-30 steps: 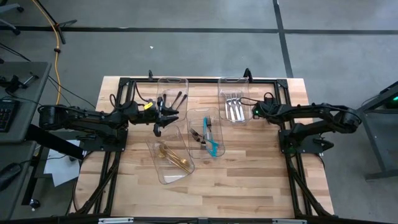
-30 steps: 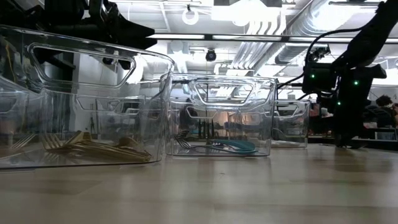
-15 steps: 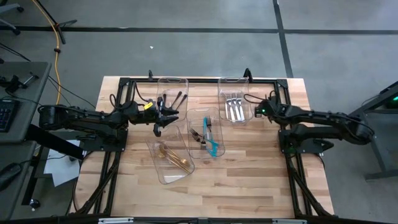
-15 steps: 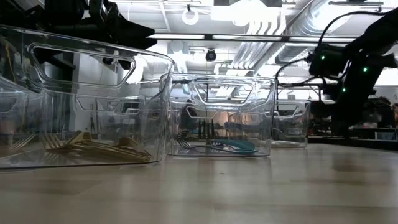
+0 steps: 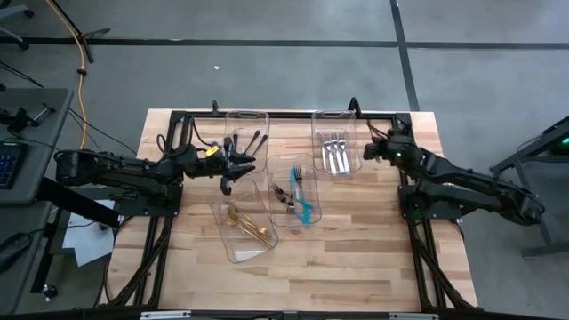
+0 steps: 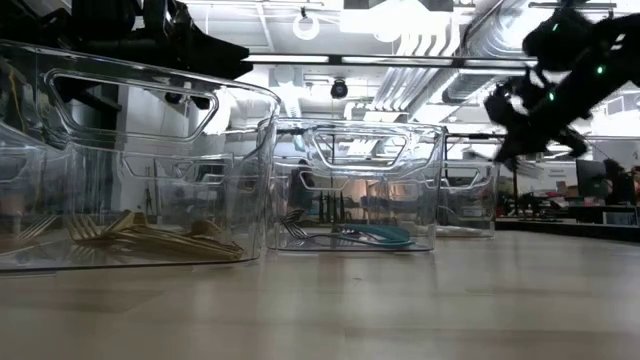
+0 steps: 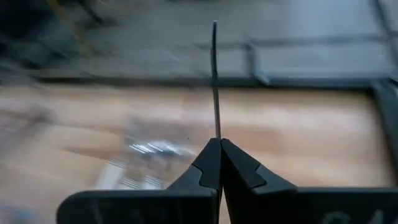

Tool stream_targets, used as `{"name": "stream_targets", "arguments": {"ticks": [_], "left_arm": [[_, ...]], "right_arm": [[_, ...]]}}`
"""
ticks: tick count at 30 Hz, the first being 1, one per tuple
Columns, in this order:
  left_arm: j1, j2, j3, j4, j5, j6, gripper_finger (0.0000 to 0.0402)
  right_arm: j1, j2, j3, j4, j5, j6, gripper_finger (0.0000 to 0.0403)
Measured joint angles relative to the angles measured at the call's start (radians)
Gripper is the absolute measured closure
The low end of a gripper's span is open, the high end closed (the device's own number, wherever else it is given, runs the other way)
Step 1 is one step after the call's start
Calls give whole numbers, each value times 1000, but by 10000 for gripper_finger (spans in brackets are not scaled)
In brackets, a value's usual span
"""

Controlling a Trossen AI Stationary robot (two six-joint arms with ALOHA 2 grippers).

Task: Sort silverware by color (type)
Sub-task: Put the black fork into the top left transparent bin

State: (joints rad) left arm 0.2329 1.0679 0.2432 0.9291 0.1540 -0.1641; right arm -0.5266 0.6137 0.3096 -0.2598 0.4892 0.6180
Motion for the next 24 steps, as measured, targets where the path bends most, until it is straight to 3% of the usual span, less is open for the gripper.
{"name": "stream_targets", "arguments": {"ticks": [5,11,18,24], "left_arm": [[0,0,0,2,-28,48,275],[0,0,0,5,-28,108,275],[-9,0,0,43,-14,119,275],[-69,0,0,71,-4,202,275]], "right_arm": [[106,-22,2,258,-46,-106,402],[288,57,2,534,-80,-242,402],[465,271,2,904,-81,-341,403],[549,498,3,1246,-81,-412,403]]}}
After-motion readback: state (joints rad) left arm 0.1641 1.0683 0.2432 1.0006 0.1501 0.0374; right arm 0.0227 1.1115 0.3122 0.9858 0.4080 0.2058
